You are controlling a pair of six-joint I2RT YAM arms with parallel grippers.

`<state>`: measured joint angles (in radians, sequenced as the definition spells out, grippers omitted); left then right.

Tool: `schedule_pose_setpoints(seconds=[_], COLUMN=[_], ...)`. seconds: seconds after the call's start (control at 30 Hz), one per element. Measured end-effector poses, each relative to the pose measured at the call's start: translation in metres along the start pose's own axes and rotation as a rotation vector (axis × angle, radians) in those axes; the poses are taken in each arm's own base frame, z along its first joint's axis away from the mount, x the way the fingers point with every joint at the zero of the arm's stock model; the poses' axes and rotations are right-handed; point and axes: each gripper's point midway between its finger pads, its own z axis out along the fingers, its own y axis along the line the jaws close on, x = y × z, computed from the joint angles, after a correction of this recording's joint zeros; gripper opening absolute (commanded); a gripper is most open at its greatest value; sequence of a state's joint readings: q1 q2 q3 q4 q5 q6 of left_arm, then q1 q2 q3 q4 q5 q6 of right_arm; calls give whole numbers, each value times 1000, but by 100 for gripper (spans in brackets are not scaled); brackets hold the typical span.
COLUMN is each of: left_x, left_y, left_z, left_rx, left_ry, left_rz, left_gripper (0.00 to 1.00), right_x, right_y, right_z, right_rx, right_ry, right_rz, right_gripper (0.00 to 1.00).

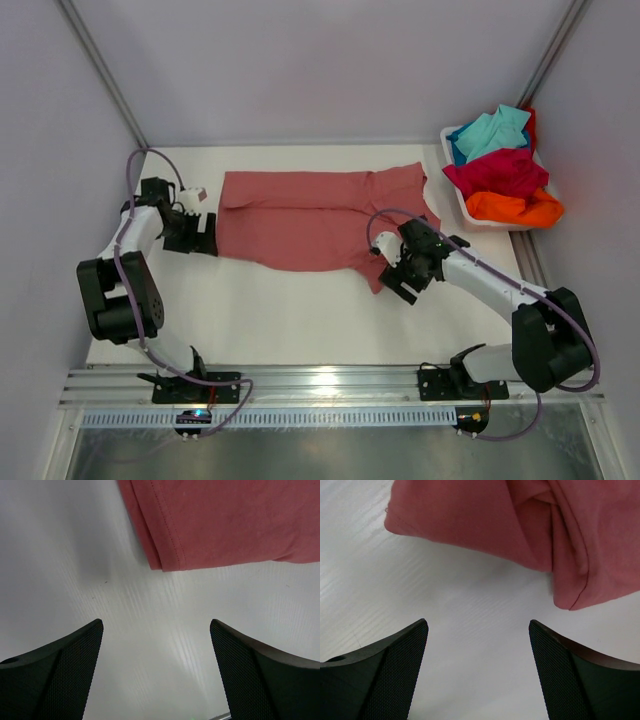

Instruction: Fold and stack the t-shirts

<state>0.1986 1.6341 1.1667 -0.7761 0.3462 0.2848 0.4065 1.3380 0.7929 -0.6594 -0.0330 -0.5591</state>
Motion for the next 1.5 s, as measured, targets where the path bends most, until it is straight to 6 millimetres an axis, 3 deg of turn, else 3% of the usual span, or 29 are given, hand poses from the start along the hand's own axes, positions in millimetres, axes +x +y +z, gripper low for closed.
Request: schedule_pose_setpoints(seconds=[0.1, 0.53, 0.67, 0.77, 0.83, 0.87, 1.0, 1.27, 1.5], left_x=[-3, -25, -33, -38, -42, -43, -48, -41, -40], left_y=[1, 7, 8, 8, 6, 4, -6, -19, -28], left_z=[10, 54, 62, 67, 70, 72, 74, 66, 54], left_rx=[21, 104, 118, 126, 140, 149, 207, 281, 305], left_ry=[-4, -37, -50, -56, -55, -53, -37, 7, 8], left_rz=[-6, -41, -41, -37, -35, -28, -14, 11, 16], left_gripper=[88, 84, 78, 65, 46, 30, 1, 0, 0], right_x=[-7, -11, -22, -34, -40, -42, -42, -42, -53], right_y=[6, -11, -16, -22, -25, -27, -28, -18, 24], right_z=[4, 28, 28, 25, 24, 25, 25, 24, 16], right_rx=[-5, 55, 62, 77, 87, 92, 97, 52, -85], right_ry=[-9, 25, 8, -20, -35, -41, -41, -42, -66], right_rz=[-35, -42, -37, -28, -22, -20, -17, -12, -110], right_gripper=[85, 84, 84, 84, 84, 84, 84, 84, 84])
